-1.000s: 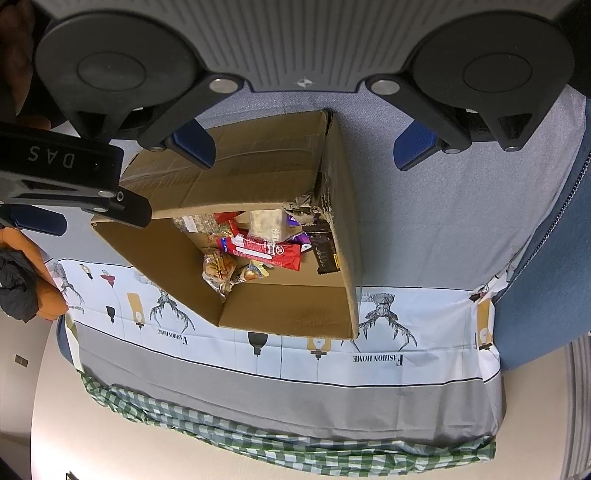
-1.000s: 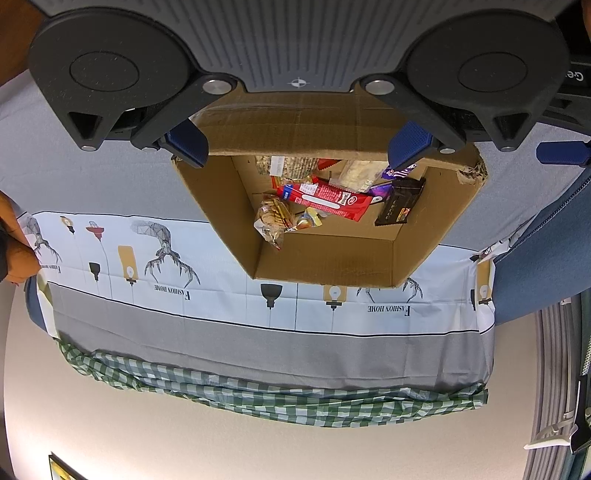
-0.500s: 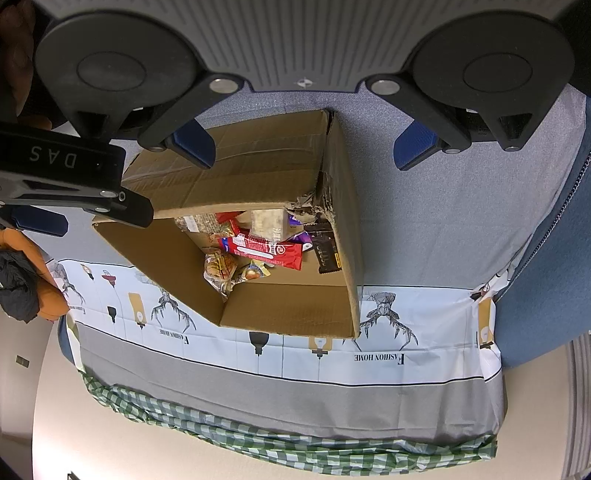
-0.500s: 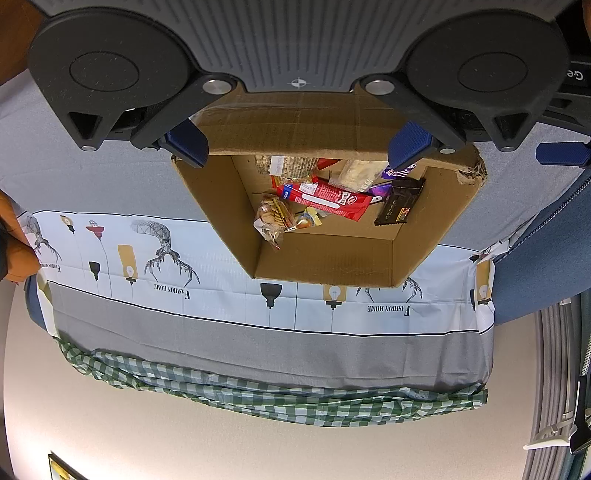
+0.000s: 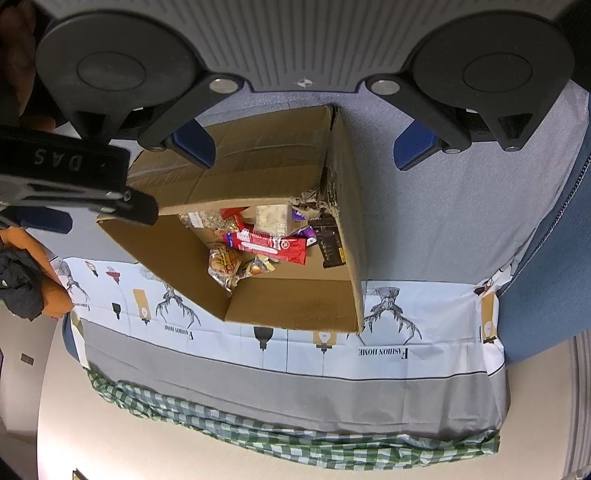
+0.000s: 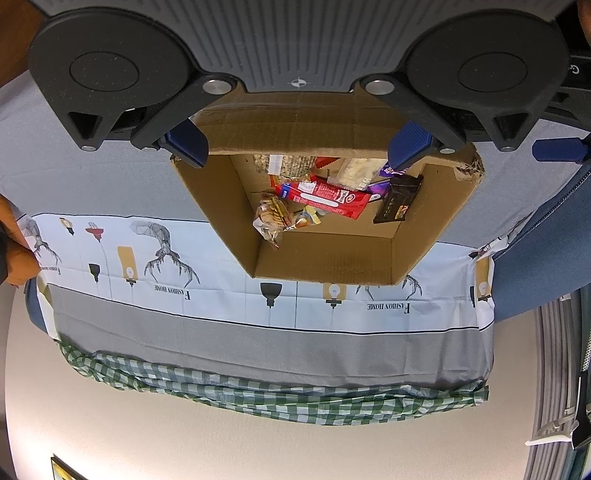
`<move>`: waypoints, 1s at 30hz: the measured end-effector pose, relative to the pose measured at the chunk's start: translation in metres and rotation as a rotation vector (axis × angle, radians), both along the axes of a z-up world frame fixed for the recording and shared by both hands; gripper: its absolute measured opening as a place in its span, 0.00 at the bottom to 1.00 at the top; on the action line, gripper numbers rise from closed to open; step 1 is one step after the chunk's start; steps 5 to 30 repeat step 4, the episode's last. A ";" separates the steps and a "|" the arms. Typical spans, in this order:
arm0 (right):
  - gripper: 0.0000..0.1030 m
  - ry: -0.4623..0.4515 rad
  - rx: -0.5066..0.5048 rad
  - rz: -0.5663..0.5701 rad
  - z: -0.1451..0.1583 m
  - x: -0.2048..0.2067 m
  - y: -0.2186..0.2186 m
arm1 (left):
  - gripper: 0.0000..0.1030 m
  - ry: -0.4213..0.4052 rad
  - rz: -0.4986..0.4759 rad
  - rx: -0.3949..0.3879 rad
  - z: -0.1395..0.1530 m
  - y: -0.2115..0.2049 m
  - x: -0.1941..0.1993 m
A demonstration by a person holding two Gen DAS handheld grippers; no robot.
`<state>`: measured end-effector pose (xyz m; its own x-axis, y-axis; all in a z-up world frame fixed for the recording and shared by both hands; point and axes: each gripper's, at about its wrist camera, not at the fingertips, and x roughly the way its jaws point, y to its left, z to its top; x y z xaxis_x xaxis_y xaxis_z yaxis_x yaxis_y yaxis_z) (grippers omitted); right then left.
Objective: Organize snacks
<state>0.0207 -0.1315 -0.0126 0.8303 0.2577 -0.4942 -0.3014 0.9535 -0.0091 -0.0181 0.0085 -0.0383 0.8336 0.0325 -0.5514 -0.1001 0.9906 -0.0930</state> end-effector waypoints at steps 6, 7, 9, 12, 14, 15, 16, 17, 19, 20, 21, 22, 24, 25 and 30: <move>0.99 0.002 0.008 -0.005 0.002 0.002 -0.003 | 1.00 -0.035 -0.022 -0.014 0.004 0.001 -0.001; 0.99 0.002 0.008 -0.005 0.002 0.002 -0.003 | 1.00 -0.035 -0.022 -0.014 0.004 0.001 -0.001; 0.99 0.002 0.008 -0.005 0.002 0.002 -0.003 | 1.00 -0.035 -0.022 -0.014 0.004 0.001 -0.001; 0.99 0.002 0.008 -0.005 0.002 0.002 -0.003 | 1.00 -0.035 -0.022 -0.014 0.004 0.001 -0.001; 0.99 0.002 0.008 -0.005 0.002 0.002 -0.003 | 1.00 -0.035 -0.022 -0.014 0.004 0.001 -0.001; 0.99 0.002 0.008 -0.005 0.002 0.002 -0.003 | 1.00 -0.035 -0.022 -0.014 0.004 0.001 -0.001; 0.99 0.002 0.008 -0.005 0.002 0.002 -0.003 | 1.00 -0.035 -0.022 -0.014 0.004 0.001 -0.001; 0.99 0.002 0.008 -0.005 0.002 0.002 -0.003 | 1.00 -0.035 -0.022 -0.014 0.004 0.001 -0.001; 0.99 0.002 0.008 -0.005 0.002 0.002 -0.003 | 1.00 -0.035 -0.022 -0.014 0.004 0.001 -0.001; 0.99 0.002 0.008 -0.005 0.002 0.002 -0.003 | 1.00 -0.035 -0.022 -0.014 0.004 0.001 -0.001; 0.99 0.002 0.008 -0.005 0.002 0.002 -0.003 | 1.00 -0.035 -0.022 -0.014 0.004 0.001 -0.001; 0.99 0.002 0.008 -0.005 0.002 0.002 -0.003 | 1.00 -0.035 -0.022 -0.014 0.004 0.001 -0.001; 0.99 0.002 0.008 -0.005 0.002 0.002 -0.003 | 1.00 -0.035 -0.022 -0.014 0.004 0.001 -0.001; 0.99 0.002 0.008 -0.005 0.002 0.002 -0.003 | 1.00 -0.035 -0.022 -0.014 0.004 0.001 -0.001; 0.99 0.002 0.008 -0.005 0.002 0.002 -0.003 | 1.00 -0.035 -0.022 -0.014 0.004 0.001 -0.001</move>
